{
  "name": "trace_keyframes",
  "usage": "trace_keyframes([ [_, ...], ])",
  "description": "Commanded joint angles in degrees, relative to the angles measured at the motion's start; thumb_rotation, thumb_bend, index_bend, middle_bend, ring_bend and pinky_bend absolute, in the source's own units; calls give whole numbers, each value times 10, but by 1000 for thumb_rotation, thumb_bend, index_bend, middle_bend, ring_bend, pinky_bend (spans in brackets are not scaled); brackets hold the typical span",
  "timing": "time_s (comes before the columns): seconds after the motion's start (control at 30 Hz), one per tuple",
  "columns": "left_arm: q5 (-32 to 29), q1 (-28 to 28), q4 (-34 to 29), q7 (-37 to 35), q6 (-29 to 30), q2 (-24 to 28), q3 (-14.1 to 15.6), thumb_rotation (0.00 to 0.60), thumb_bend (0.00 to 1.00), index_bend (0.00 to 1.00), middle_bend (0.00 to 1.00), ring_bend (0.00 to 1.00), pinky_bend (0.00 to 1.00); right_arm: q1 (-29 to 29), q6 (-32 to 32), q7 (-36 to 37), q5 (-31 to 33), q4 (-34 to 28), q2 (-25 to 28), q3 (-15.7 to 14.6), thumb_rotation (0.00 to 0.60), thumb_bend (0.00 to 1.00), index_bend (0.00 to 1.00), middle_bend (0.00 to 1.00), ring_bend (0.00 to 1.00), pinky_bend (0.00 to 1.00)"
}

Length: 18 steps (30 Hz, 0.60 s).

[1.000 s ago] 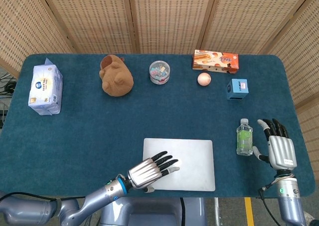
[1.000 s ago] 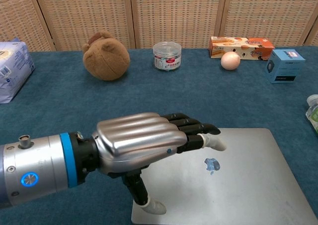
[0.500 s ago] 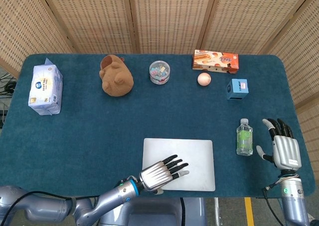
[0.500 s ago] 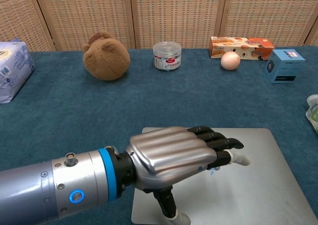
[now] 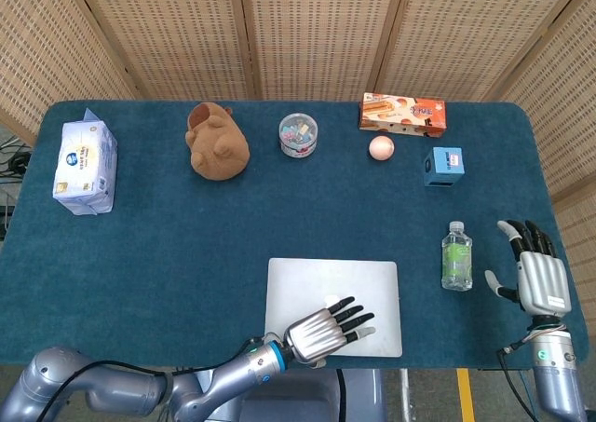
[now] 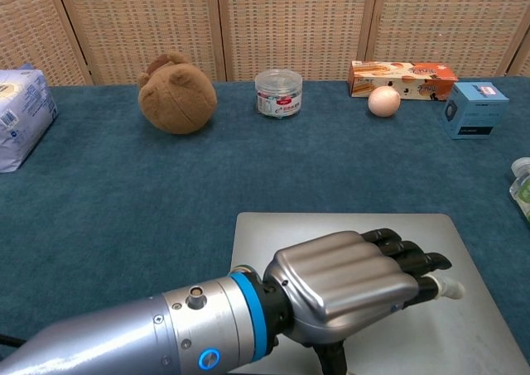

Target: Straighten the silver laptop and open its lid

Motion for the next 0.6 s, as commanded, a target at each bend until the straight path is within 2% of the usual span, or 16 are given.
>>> trace_keyframes([
  [0.03,-7,-3,11,3,2,-10,-1,600,0,77,0,0,0,-1,-2,3,-1,2,1,1,600,311,144,138,0,96],
  [0.6,-25,-25,55,5,2,-50,-5,600,0,76,0,0,0,-12,-8,18,0,8,4,7,600,311,143,138,0,96],
])
